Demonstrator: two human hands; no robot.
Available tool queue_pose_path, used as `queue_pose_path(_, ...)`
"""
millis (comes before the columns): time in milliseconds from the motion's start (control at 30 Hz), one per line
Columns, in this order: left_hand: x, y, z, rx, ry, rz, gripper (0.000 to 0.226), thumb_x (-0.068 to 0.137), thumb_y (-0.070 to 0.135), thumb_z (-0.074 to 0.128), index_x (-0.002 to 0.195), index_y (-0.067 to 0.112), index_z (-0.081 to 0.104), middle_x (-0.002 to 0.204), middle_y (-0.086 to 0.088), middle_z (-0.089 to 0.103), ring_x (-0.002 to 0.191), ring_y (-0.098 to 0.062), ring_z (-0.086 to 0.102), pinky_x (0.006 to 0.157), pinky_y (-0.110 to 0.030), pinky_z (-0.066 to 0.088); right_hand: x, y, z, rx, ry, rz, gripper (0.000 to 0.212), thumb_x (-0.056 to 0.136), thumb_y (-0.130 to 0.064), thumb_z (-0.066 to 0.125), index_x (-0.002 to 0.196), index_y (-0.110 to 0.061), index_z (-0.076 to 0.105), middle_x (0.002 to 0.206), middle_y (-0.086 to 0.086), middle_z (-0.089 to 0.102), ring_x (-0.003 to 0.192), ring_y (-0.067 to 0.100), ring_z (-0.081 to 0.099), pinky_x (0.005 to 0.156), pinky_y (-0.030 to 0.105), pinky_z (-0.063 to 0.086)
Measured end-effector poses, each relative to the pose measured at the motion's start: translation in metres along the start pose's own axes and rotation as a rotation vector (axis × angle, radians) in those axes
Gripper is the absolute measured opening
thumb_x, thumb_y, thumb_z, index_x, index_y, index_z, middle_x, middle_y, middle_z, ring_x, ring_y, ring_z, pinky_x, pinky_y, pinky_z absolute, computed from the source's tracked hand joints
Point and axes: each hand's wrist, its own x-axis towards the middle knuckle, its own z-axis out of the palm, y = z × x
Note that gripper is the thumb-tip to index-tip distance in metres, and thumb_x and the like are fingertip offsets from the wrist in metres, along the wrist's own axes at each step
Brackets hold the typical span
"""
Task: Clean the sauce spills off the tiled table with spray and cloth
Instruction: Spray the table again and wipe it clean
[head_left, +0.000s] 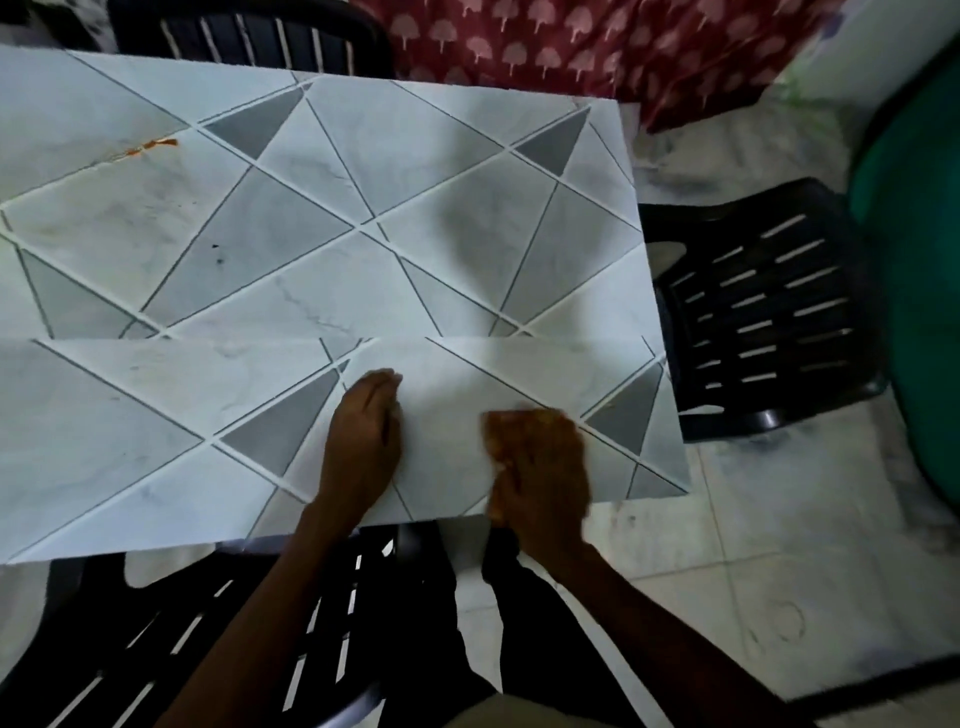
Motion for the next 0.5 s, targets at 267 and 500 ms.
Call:
queue_pose_path(267,0.026,0.026,0.025,0.106,-0.058,0.045,0.047,0.093,0.021,0.041,0.132,-0.001,0.055,0.137,-0.02,0.053,0.127,-0.035,0.049,0.112,-0.038,0.035,0.1,0.072,-0.002,-0.041,0.005,0.119,0.063,0.097,-0.041,0.039,0.157,-0.03,0.029,0.166,0.001,0.024,0.153,0.033,0.018,0.121,0.058,0.017)
queue_pose_path(500,0.031,0.058,0.048,0.096,-0.105,-0.015,0.057,0.086,0.029,0.044,0.136,0.001,0.052,0.144,-0.018,0.047,0.131,-0.036,0.044,0.112,-0.042,0.037,-0.011,0.148,-0.007,0.044,0.137,0.639,0.059,0.105,-0.044,0.029,0.16,-0.021,0.025,0.166,0.007,0.023,0.148,0.04,0.027,0.116,0.059,0.026)
